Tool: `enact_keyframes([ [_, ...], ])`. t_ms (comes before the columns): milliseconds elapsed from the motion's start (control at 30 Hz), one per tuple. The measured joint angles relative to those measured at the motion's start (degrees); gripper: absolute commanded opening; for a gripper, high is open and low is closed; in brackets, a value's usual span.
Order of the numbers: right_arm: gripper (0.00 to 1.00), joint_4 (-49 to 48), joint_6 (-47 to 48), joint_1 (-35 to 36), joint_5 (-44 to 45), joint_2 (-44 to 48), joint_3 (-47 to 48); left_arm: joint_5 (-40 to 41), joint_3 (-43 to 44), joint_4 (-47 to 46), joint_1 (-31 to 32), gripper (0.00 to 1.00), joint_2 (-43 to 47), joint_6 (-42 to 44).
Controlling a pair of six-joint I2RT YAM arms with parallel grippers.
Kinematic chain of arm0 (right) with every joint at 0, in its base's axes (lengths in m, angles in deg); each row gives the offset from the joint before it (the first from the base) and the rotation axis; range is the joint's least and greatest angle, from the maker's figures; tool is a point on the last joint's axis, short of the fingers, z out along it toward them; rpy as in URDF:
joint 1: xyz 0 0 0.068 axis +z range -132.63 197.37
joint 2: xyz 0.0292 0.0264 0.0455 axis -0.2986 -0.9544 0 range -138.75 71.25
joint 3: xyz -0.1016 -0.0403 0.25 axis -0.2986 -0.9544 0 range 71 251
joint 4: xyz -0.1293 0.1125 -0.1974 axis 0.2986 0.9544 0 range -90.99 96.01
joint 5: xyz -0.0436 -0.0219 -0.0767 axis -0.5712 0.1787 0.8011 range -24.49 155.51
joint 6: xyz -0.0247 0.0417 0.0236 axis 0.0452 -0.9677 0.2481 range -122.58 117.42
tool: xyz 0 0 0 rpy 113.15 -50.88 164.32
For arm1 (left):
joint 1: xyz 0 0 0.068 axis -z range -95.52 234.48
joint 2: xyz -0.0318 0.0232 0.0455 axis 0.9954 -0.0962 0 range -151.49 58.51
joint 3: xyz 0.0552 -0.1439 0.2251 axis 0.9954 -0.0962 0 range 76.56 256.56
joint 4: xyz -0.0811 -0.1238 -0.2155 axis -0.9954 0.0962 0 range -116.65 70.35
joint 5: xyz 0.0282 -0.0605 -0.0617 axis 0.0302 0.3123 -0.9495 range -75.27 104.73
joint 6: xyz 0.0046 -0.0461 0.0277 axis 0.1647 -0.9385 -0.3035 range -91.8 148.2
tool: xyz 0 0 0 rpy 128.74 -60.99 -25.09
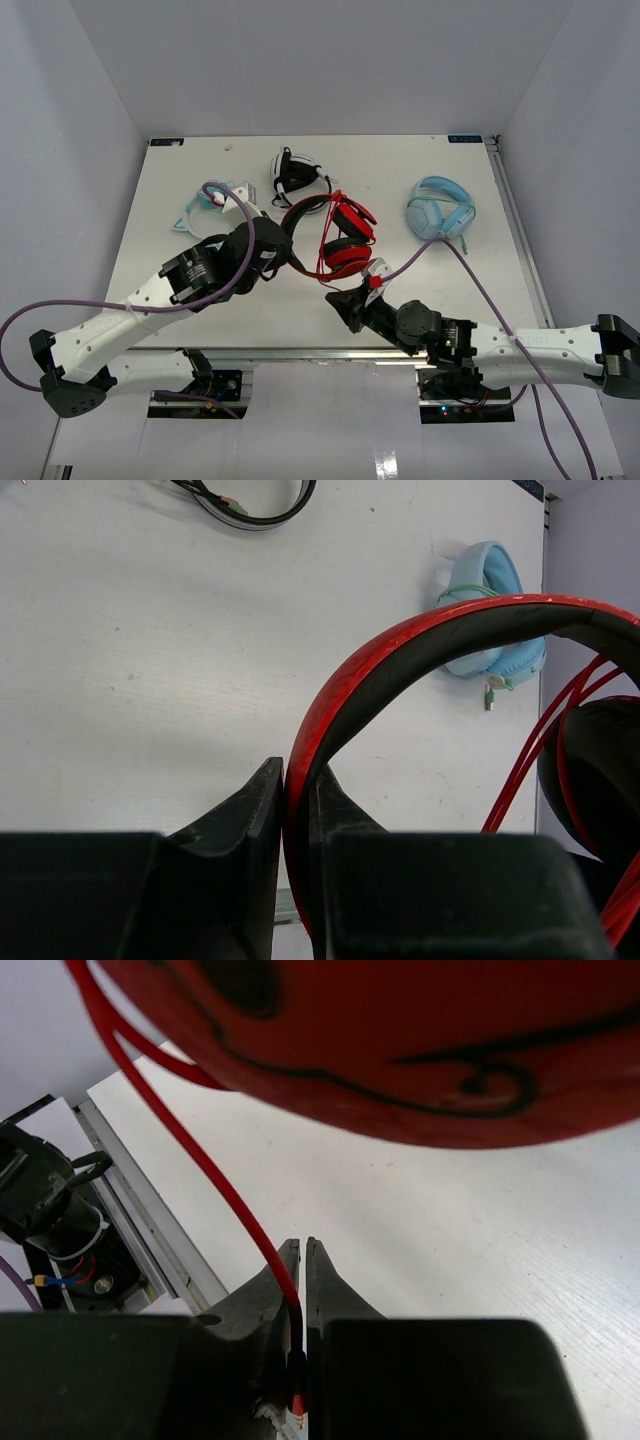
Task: Wrap the headphones
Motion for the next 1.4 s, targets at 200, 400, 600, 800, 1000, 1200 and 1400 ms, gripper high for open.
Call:
enact_keyframes([
  [200, 0.19, -0.5, 0.2, 0.0, -1.1, -1.0, -0.9, 0.0, 1.1, 0.8, 0.0, 0.00, -2.4, -0.2],
  [400, 0.29, -0.5, 0.3, 0.0, -1.5, -1.0, -1.6, -0.1, 1.1, 0.8, 0.0, 0.00, -2.5, -0.2],
  [600, 0.30, -0.6, 0.4, 0.0, -1.9, -0.6, -2.0, -0.1, 1.1, 0.7, 0.0, 0.00, -2.6, -0.2],
  [800, 0.30, -0.5, 0.2, 0.0, -2.0, 0.7, -4.0, -0.3, 1.1, 0.4, 0.0, 0.00, -3.1, -0.3],
  [1000, 0.24, -0.4, 0.2, 0.0, -2.2, 2.2, -4.6, -1.0, 1.1, 0.1, 0.0, 0.00, -3.6, -0.3],
  [1200, 0.09, -0.4, 0.1, 0.0, -2.3, 3.0, -5.3, -1.5, 1.1, 0.0, 0.0, 0.00, -3.7, -0.5],
  [1400, 0.08, -0.4, 0.2, 0.0, -2.1, 3.9, -5.5, -3.1, 0.9, -1.4, 0.0, 0.00, -3.6, 1.3],
])
